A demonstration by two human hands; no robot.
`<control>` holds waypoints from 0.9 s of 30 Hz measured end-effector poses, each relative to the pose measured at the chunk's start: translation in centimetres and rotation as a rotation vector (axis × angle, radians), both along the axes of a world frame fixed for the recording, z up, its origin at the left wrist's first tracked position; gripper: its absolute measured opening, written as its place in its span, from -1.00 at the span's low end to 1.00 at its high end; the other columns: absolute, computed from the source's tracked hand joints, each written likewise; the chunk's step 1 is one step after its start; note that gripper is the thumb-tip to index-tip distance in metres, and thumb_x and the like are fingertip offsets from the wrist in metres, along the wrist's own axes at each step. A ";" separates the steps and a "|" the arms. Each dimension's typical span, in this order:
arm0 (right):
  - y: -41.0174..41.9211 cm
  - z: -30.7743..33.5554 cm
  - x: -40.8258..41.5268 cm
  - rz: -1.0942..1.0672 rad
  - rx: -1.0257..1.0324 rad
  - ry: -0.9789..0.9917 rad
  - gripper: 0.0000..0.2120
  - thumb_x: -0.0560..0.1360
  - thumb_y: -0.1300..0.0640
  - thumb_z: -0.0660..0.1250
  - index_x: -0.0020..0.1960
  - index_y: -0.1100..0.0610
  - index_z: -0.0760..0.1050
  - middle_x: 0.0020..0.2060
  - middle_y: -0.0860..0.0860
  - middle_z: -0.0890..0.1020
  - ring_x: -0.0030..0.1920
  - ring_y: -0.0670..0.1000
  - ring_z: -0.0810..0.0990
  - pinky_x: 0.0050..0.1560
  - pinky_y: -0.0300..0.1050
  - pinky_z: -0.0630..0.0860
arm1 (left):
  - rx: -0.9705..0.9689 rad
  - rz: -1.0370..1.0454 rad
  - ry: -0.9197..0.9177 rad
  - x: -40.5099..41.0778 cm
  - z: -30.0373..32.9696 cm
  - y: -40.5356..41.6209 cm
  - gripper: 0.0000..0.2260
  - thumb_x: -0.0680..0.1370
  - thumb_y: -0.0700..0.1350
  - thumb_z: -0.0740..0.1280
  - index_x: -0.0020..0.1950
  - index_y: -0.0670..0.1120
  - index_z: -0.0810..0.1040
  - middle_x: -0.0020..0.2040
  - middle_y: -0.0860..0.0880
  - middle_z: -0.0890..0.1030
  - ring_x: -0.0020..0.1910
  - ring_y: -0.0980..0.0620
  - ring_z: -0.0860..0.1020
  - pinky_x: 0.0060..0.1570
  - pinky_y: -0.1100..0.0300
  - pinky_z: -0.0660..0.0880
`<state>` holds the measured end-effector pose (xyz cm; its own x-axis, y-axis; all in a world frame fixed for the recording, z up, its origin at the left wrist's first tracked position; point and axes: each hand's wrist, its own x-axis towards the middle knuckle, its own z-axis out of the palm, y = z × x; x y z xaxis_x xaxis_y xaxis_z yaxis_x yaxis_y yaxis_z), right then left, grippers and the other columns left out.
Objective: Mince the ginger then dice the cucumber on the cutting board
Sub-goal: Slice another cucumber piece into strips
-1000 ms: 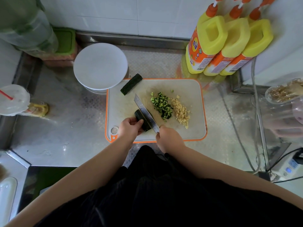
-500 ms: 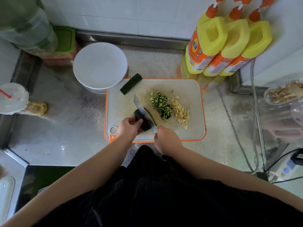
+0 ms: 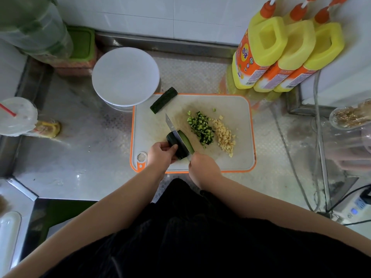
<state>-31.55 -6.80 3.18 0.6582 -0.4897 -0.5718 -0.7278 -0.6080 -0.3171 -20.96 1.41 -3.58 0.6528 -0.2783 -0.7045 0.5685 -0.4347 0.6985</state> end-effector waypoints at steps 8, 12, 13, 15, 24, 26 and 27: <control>0.2 -0.9 0.7 0.002 0.018 0.034 -0.88 0.57 0.28 0.14 0.06 0.25 0.42 -0.03 0.20 0.60 -0.04 0.19 0.59 -0.19 -0.10 0.41 | 0.007 0.002 0.005 0.0 -0.1 0.0 -0.78 0.54 -0.17 0.42 0.13 -0.20 0.51 -0.06 -0.14 0.65 -0.09 -0.08 0.66 -0.10 0.08 0.63; -0.1 -1.2 0.0 0.050 -0.008 0.034 -0.84 0.58 0.28 0.12 0.11 0.26 0.42 0.01 0.20 0.60 0.00 0.18 0.58 -0.18 -0.12 0.37 | 0.016 -0.005 -0.003 0.0 -0.1 0.0 -0.77 0.54 -0.16 0.42 0.15 -0.21 0.52 -0.04 -0.14 0.65 -0.10 -0.07 0.67 -0.13 0.11 0.63; 0.0 -1.3 -0.2 0.079 -0.021 0.042 -0.81 0.59 0.26 0.12 0.16 0.27 0.41 0.03 0.20 0.59 0.02 0.17 0.58 -0.16 -0.13 0.37 | 0.015 -0.006 -0.002 0.1 -0.1 0.1 -0.77 0.54 -0.16 0.42 0.15 -0.20 0.51 -0.04 -0.14 0.65 -0.10 -0.06 0.67 -0.13 0.12 0.63; 0.1 -1.5 -0.2 0.102 -0.025 0.060 -0.77 0.60 0.24 0.13 0.22 0.28 0.38 0.06 0.20 0.59 0.05 0.16 0.58 -0.14 -0.13 0.38 | 0.016 -0.008 -0.001 0.1 -0.1 0.1 -0.77 0.54 -0.16 0.42 0.15 -0.20 0.51 -0.05 -0.13 0.65 -0.10 -0.05 0.66 -0.11 0.11 0.63; 0.0 -1.8 0.1 0.002 0.047 0.050 -0.82 0.57 0.22 0.20 0.13 0.26 0.39 -0.01 0.19 0.61 -0.01 0.18 0.60 -0.17 -0.08 0.43 | 0.026 -0.027 -0.015 0.0 -0.1 0.0 -0.77 0.55 -0.16 0.41 0.15 -0.21 0.51 -0.05 -0.13 0.65 -0.12 -0.06 0.66 -0.12 0.10 0.63; 0.1 -1.7 0.0 0.007 0.043 0.030 -0.72 0.58 0.19 0.18 0.26 0.27 0.32 0.00 0.18 0.62 -0.02 0.18 0.61 -0.17 -0.06 0.44 | 0.026 -0.033 -0.023 0.0 -0.1 0.1 -0.78 0.56 -0.16 0.40 0.15 -0.21 0.51 -0.05 -0.13 0.65 -0.12 -0.05 0.66 -0.11 0.10 0.63; 0.2 -1.7 -0.2 0.004 0.043 0.012 -0.67 0.59 0.18 0.16 0.32 0.26 0.25 -0.03 0.18 0.62 -0.05 0.18 0.62 -0.20 -0.06 0.44 | 0.023 -0.034 -0.027 0.0 -0.1 0.1 -0.78 0.56 -0.16 0.39 0.15 -0.21 0.51 -0.06 -0.13 0.65 -0.12 -0.05 0.66 -0.11 0.09 0.63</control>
<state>-31.77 -6.59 1.46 0.6533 -0.4622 -0.5997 -0.7293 -0.5969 -0.3344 -21.01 1.52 -3.67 0.6623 -0.2846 -0.6931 0.5339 -0.4699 0.7030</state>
